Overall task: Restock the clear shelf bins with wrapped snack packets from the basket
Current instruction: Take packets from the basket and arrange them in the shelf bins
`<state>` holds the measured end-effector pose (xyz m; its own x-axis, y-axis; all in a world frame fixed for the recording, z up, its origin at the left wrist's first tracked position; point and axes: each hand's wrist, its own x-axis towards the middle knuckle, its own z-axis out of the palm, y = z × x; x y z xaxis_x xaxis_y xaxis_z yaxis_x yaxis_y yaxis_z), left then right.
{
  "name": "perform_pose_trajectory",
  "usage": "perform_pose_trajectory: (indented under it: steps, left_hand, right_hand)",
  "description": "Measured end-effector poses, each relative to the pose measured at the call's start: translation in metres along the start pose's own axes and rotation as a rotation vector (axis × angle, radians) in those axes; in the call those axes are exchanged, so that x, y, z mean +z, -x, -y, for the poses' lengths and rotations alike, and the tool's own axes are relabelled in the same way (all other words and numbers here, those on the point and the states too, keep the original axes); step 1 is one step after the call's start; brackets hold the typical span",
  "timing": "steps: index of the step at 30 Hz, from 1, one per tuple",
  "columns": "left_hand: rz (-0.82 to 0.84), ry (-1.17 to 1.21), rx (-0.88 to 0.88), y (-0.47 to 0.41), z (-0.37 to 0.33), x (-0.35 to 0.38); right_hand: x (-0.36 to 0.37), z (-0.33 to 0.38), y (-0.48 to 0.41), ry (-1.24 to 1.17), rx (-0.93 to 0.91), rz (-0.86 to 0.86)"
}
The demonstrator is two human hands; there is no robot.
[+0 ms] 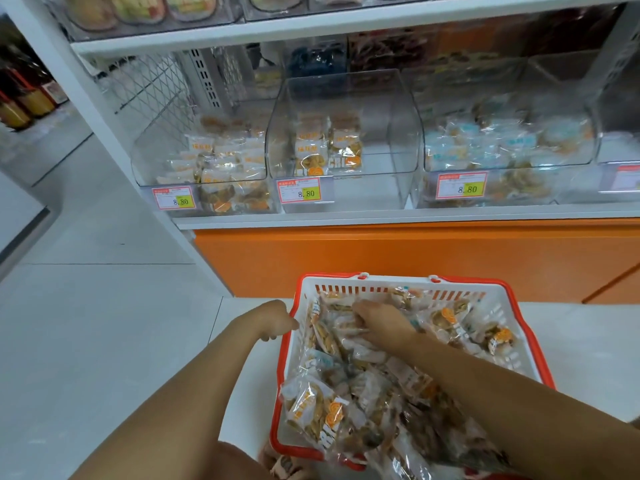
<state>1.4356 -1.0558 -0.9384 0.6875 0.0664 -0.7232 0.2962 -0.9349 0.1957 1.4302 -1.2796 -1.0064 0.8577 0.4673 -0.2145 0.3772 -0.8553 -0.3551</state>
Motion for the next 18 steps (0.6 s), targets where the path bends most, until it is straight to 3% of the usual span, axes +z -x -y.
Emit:
perform_pose_trajectory:
  steps: [2, 4, 6, 8, 9, 14, 18]
  left_hand:
    - [-0.154, 0.121, 0.055, 0.003, -0.011, -0.002]
    - [-0.168, 0.546, 0.089, 0.012, -0.030, -0.005]
    - [0.135, 1.018, 0.111, 0.028, -0.053, -0.009]
    - [0.390, 1.234, 0.209, 0.043, -0.075, -0.011]
    - [0.441, 1.282, 0.293, 0.053, -0.087, -0.010]
    - [0.165, 1.104, 0.610, 0.077, -0.136, -0.016]
    - [-0.026, 0.869, 0.744, 0.087, -0.153, -0.027]
  right_hand:
    - [-0.016, -0.002, 0.006, 0.095, -0.169, -0.209]
    - [-0.043, -0.004, 0.015, 0.178, -0.344, -0.407]
    - [-0.078, -0.004, 0.025, 0.265, -0.519, -0.572]
    - [-0.114, -0.005, 0.037, 0.359, -0.655, -0.677]
    - [-0.128, -0.008, 0.044, 0.406, -0.694, -0.687]
    - [-0.187, -0.046, 0.084, 0.542, -0.615, -0.599]
    - [-0.225, -0.076, 0.107, 0.322, -0.270, -0.615]
